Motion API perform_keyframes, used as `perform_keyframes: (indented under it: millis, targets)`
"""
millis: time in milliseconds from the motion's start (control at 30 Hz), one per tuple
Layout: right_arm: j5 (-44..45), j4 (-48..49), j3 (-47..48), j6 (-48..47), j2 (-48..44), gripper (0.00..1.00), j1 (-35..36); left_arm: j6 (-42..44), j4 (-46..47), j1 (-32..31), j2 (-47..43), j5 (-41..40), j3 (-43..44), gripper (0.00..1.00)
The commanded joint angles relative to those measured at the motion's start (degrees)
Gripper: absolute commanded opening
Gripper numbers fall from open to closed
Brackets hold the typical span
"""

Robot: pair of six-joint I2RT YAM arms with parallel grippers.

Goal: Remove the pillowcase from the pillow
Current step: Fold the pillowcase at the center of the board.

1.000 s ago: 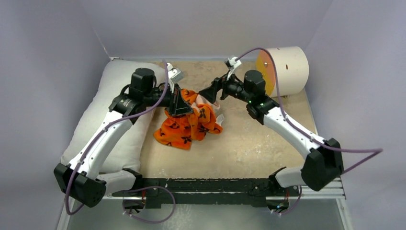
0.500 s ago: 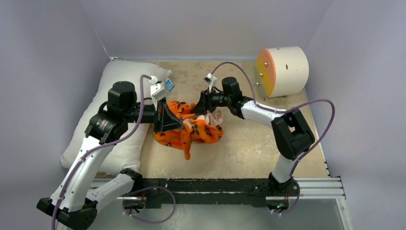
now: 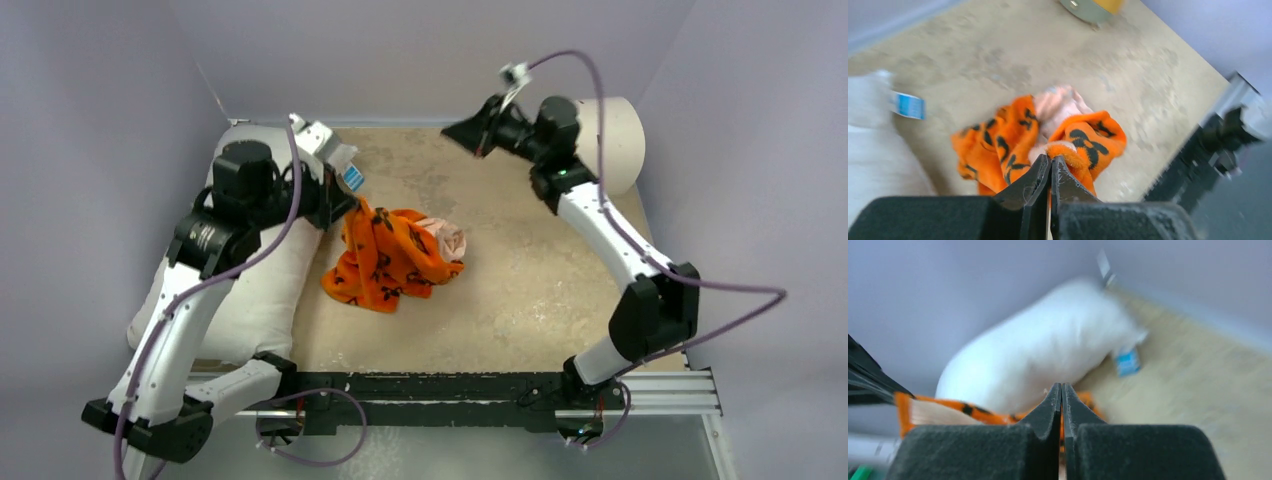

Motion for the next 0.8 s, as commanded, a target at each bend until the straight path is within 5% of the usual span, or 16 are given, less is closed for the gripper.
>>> perform_keyframes:
  millis: [0, 33, 100, 167, 400, 600, 767]
  targets:
    - [13.02, -7.78, 11.66, -6.56, -5.92, 0.00, -1.62, 3.64, 3.59, 4.03, 8.90, -4.50, 12.08, 0.00]
    - [13.41, -10.81, 12.31, -7.17, -5.31, 0.01, -1.67, 4.42, 1.53, 4.32, 10.94, -1.62, 15.04, 0.00]
    - [15.10, -17.37, 11.30, -11.26, -3.87, 0.40, -1.48, 6.42, -2.98, 4.37, 12.91, 0.10, 19.74, 0.00]
    - [16.38, -19.42, 5.46, -12.19, -3.58, 0.62, -1.43, 7.30, -5.00, 4.37, 11.40, -2.08, 20.78, 0.00]
    - [18.79, -12.72, -15.48, -7.63, -3.98, 0.68, -0.49, 3.07, -4.29, 4.37, -0.37, -11.04, 18.84, 0.00]
    - [11.99, -7.26, -17.19, -5.96, -0.41, 0.80, 8.80, 2.48, -10.35, 4.37, -1.63, -10.92, 19.84, 0.00]
    - [1.38, 6.87, -20.78, 1.22, -0.14, 0.84, 12.30, 1.17, -10.96, 4.37, -4.09, -11.47, 15.93, 0.00]
